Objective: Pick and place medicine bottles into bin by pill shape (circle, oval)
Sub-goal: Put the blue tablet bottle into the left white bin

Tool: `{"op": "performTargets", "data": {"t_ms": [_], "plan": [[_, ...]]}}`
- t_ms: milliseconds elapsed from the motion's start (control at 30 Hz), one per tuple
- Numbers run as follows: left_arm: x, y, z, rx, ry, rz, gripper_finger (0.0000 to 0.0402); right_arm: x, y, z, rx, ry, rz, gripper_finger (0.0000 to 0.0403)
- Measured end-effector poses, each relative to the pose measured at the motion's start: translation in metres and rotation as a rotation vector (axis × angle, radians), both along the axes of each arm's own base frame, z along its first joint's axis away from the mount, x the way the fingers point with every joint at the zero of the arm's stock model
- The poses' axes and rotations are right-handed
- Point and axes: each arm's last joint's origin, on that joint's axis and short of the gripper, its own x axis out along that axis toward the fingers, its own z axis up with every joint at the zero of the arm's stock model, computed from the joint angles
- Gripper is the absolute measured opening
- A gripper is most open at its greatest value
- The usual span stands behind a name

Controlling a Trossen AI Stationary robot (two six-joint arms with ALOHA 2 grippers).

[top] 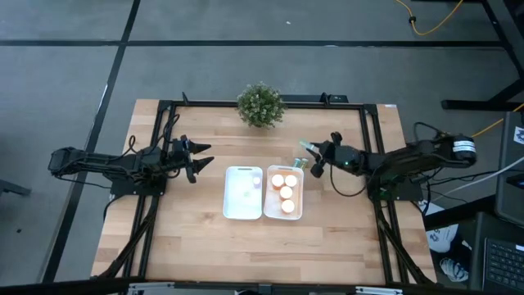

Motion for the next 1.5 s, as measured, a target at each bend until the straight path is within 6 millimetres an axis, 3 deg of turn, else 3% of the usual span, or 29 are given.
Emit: {"op": "performTargets", "data": {"t_ms": [133, 300, 500, 1000, 1500], "plan": [[0.000, 0.000, 0.000, 0.000, -0.001, 0.000, 0.0255, 0.018, -0.002, 0.039, -0.079, 0.024, 0.036, 0.0113], [0.000, 0.000, 0.000, 0.000, 0.000, 0.000, 0.0255, 0.046, 0.001, 0.086, 0.013, 0.158, 0.141, 0.0113], [0.000, 0.000, 0.000, 0.000, 0.000, 0.000, 0.0255, 0.078, 0.016, 0.118, 0.140, 0.388, 0.232, 0.0113], [0.000, 0.000, 0.000, 0.000, 0.000, 0.000, 0.0255, 0.149, 0.062, 0.129, 0.148, 0.636, 0.353, 0.0116], [0.000, 0.000, 0.000, 0.000, 0.000, 0.000, 0.0255, 0.168, 0.089, 0.116, 0.065, 0.878, 0.476, 0.0116]]}}
